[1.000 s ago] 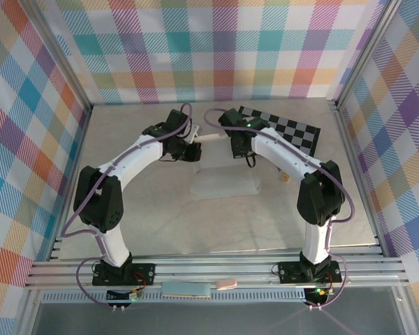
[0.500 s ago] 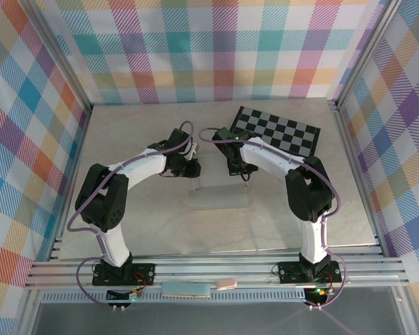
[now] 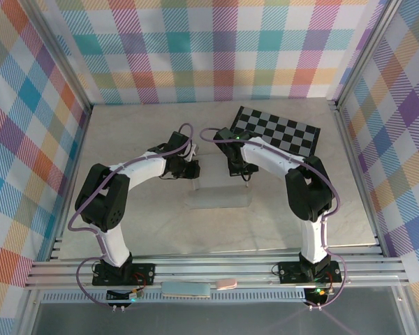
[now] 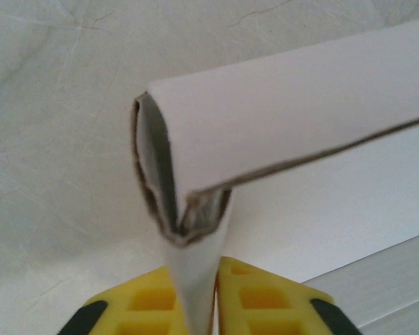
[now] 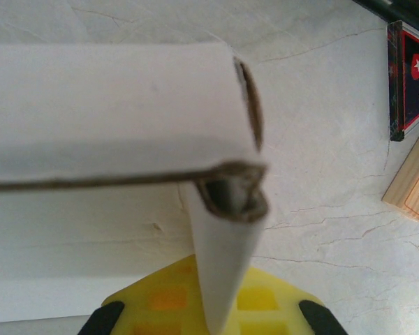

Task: Fold the paper box

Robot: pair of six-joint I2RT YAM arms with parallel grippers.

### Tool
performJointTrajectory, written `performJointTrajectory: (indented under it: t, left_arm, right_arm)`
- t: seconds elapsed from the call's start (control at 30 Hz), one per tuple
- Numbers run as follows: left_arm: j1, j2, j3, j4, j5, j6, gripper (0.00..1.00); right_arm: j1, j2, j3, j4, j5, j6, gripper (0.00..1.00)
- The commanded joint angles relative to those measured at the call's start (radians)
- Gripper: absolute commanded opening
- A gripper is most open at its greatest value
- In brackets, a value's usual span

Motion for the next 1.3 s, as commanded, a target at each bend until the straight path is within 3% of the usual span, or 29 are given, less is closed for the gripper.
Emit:
performJointTrajectory:
  t: [0.0,0.3,0.53,0.9,1.03,1.2,1.27]
  left_arm:
    - [0.005,0.013,0.006,0.025,0.013,-0.009,0.1]
    - [-0.026,0.031,0.032,-0.046,-0.161,-0.037,0.1]
    - [-0.082,0.058,0.061,-0.122,-0.344,-0.082,0.0]
    - [-0.144,0.101,0.103,-0.268,-0.614,-0.197,0.0]
    - [-0.148,0.113,0.11,-0.283,-0.623,-0.206,0.0]
    - [-0.137,0.109,0.087,-0.222,-0.539,-0.192,0.18]
    - [-0.13,0.115,0.092,-0.226,-0.525,-0.188,0.19]
  right_arm:
    - [0.0,0.006,-0.022,-0.011,-0.02,0.004,0.0]
    - [0.005,0.012,-0.021,-0.035,-0.003,0.047,0.0]
    - [0.006,0.017,-0.025,-0.051,0.009,0.083,0.0]
    - [0.008,0.022,-0.025,-0.051,0.003,0.082,0.0]
    - [0.008,0.024,-0.027,-0.049,-0.008,0.083,0.0]
    - [0.008,0.021,-0.036,-0.043,-0.011,0.078,0.0]
    - [0.009,0.018,-0.039,-0.04,-0.012,0.077,0.0]
